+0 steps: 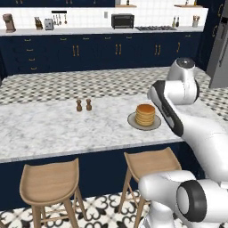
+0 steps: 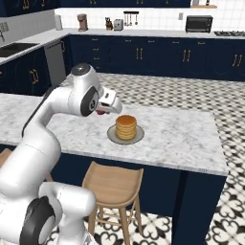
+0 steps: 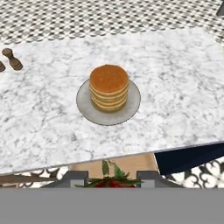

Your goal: Take the strawberry from the fridge and place it on top of the pancake, located on the dining counter.

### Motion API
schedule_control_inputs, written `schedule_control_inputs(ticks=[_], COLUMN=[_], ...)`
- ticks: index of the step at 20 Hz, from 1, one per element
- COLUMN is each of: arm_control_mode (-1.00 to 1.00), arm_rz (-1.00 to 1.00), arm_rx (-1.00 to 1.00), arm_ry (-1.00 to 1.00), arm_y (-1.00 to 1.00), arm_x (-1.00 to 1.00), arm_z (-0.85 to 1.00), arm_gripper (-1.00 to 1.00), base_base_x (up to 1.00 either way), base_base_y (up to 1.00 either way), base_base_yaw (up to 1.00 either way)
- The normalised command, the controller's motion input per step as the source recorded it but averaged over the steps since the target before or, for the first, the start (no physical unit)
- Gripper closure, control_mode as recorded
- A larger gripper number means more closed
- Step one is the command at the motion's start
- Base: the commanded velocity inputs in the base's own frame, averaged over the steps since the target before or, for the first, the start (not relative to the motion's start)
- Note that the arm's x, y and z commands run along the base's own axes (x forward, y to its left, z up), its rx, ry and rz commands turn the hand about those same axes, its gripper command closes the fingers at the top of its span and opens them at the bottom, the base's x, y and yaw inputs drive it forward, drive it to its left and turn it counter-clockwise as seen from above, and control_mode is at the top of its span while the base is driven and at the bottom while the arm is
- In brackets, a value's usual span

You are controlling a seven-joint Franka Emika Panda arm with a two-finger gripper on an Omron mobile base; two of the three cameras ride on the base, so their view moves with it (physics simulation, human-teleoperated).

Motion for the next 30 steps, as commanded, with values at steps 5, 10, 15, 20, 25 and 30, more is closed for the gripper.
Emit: schedule_control_inputs(ticks=[5,10,15,20,25,30], arm_control_mode=[-1.0,-1.0,-1.0,-1.0,-1.0,-1.0], arm_rz=[0.0,0.0,0.0,0.0,0.0,0.0], arm_rx=[0.0,0.02,0.07,0.07,0.0,0.0], arm_ry=[0.0,0.0,0.01,0.01,0.04,0.04], arm_y=[-0.06,-0.04,-0.07,-0.11,-0.05,0.0], arm_x=[0.68,0.48,0.59,0.66,0.54,0.24], arm_z=[-0.47,-0.45,-0.24,-0.03,-0.11,-0.28], arm_gripper=[1.0,1.0,1.0,1.0,1.0,1.0], base_base_x=[0.0,0.0,0.0,0.0,0.0,0.0], base_base_y=[0.0,0.0,0.0,0.0,0.0,0.0], base_base_yaw=[0.0,0.0,0.0,0.0,0.0,0.0])
